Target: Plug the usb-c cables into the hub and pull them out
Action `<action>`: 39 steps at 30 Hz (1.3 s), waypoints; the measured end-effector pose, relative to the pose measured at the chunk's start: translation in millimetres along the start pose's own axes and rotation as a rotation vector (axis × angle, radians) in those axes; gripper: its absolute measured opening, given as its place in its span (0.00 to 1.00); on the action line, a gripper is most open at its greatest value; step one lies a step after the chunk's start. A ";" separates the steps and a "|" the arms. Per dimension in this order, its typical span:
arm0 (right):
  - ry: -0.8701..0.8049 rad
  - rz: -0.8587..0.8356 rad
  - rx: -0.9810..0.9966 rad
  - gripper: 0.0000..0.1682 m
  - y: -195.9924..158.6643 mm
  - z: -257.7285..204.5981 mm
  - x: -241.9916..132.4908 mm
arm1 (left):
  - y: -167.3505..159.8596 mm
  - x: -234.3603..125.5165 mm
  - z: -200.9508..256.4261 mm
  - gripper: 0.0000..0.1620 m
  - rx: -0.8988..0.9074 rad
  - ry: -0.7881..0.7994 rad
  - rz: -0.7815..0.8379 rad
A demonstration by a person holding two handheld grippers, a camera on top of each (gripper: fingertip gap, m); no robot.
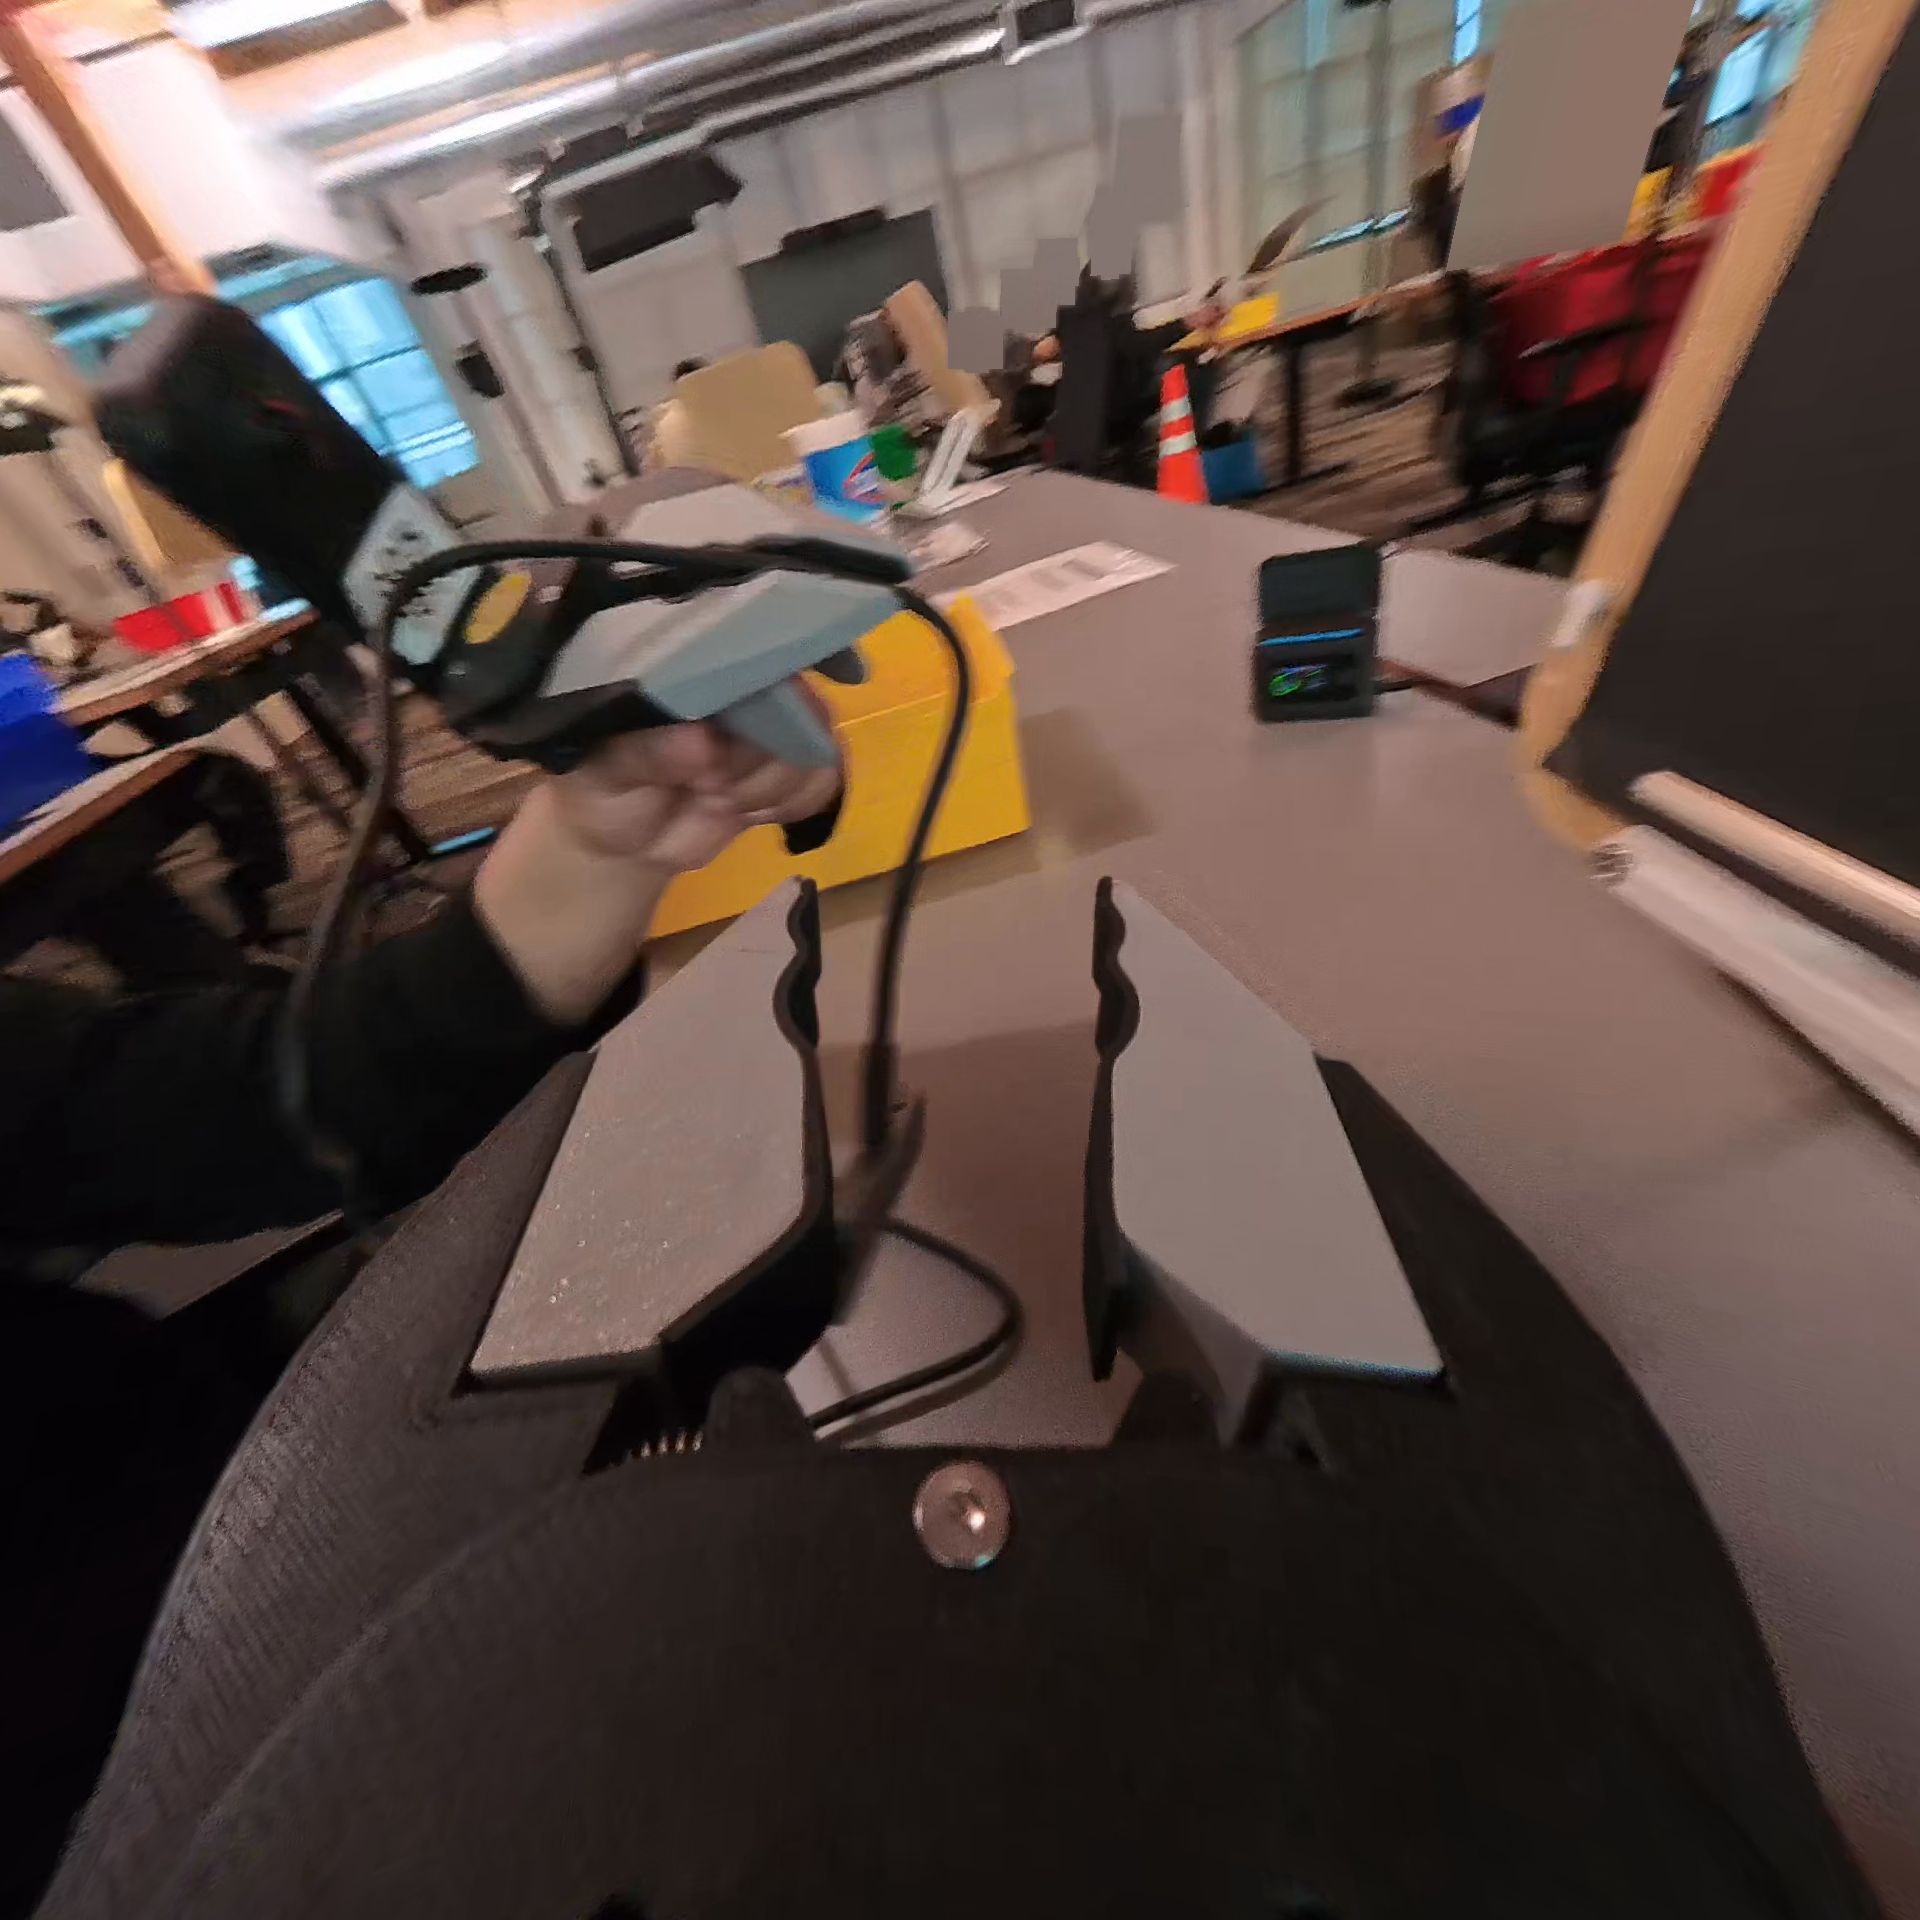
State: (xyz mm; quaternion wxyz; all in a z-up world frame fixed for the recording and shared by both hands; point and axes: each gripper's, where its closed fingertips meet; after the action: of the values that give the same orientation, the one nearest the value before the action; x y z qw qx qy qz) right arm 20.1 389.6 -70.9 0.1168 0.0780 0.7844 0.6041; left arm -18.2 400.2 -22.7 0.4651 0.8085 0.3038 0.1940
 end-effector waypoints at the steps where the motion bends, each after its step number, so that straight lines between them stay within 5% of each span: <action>1: 0.033 -0.024 0.013 0.30 -2.8 -7.5 2.7 | -4.5 -0.7 -1.2 0.01 -0.007 0.004 0.014; 6: 0.059 -0.148 0.032 0.31 -16.3 -20.5 2.9 | -19.2 -3.8 -3.0 0.01 -0.047 -0.003 0.042; 9: -0.082 -0.272 -0.058 0.32 -43.2 3.2 11.3 | -16.3 -7.7 1.1 0.01 -0.096 -0.045 0.078; 13: 0.008 -0.458 -0.072 0.31 -90.1 -2.6 27.3 | -13.4 -10.6 3.3 0.01 -0.134 -0.069 0.107; 18: 0.112 -0.611 -0.139 0.03 -130.8 -17.5 35.0 | -19.4 -9.1 2.8 0.01 -0.147 -0.061 0.094; 26: 0.026 -0.450 -0.151 0.03 -110.9 -0.1 39.3 | -28.1 -12.8 -6.7 0.06 -0.316 -0.087 0.115; 31: 0.038 -0.275 -0.103 0.03 -77.0 1.9 27.1 | -54.3 -9.4 -11.5 0.30 -0.356 -0.101 0.030; 39: 0.077 -0.202 -0.159 0.03 -67.5 -7.1 26.9 | -66.5 -6.5 56.0 0.25 -0.408 -0.463 -0.039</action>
State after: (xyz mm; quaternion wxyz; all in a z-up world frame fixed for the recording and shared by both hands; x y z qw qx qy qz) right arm -6.4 372.6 -136.7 0.1528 -0.0340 0.7417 0.6522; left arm -10.2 385.8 -108.3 0.6784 0.7151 0.1600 0.0527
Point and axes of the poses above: each gripper's, where its closed fingertips meet, x out along the fingers, y out of its top, z = x × y across the jaws, and after that the axes turned 1 degree about -z, right-handed
